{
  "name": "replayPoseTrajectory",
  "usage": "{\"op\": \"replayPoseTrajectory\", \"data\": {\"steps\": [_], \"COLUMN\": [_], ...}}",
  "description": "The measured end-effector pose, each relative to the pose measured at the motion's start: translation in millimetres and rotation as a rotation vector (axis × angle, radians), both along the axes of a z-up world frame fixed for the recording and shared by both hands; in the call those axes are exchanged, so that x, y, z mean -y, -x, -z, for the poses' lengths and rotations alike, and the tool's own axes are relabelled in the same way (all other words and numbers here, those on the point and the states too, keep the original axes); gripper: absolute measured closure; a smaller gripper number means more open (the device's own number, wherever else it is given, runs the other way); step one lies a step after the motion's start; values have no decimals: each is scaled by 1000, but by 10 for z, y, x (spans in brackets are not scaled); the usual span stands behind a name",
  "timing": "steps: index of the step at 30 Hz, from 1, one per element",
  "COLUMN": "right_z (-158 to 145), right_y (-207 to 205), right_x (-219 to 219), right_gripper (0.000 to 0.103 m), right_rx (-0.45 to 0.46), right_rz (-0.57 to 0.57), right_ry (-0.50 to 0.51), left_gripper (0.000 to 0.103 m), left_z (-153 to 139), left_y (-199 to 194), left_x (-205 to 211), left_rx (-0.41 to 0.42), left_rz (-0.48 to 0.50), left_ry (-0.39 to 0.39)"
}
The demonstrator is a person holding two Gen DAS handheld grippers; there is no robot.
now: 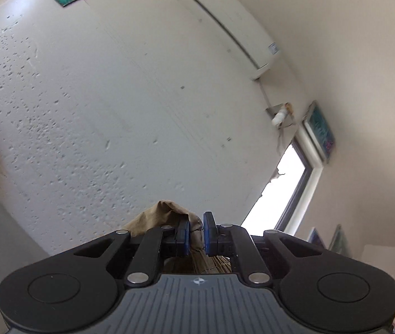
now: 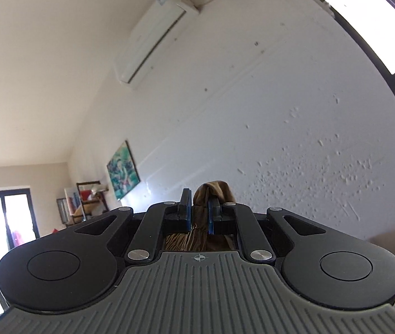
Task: Fold clothes
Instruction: 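Lift the trousers by both cuffs and shake them out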
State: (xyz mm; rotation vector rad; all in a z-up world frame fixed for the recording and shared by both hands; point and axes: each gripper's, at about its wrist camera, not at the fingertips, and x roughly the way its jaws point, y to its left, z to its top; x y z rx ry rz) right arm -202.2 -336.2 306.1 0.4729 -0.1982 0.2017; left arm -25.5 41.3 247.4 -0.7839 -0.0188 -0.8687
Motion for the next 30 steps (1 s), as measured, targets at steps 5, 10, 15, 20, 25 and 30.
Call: {"op": "replayPoseTrajectory", "data": {"steps": [5, 10, 15, 20, 25, 30], "right_z": [535, 1123, 543, -52, 640, 2409], "right_y": [-1077, -2087, -2149, -1246, -677, -810], "right_x": [515, 941, 927, 604, 413, 621], "right_gripper": [92, 92, 92, 92, 91, 91], "right_rx": [-338, -504, -314, -72, -200, -635], "right_rz": [-4, 83, 136, 187, 175, 138], "right_ry": [-203, -271, -101, 140, 198, -49], "left_gripper": [96, 96, 96, 95, 95, 95], "left_z": [479, 820, 100, -36, 1136, 2879], "left_y": [-1026, -1725, -1497, -682, -451, -556], "left_x": [408, 748, 730, 497, 494, 679], "left_rx": [-334, -417, -106, 169, -47, -526], "left_rz": [14, 4, -12, -45, 11, 83], "left_ry": [-187, -223, -131, -138, -343, -603]}}
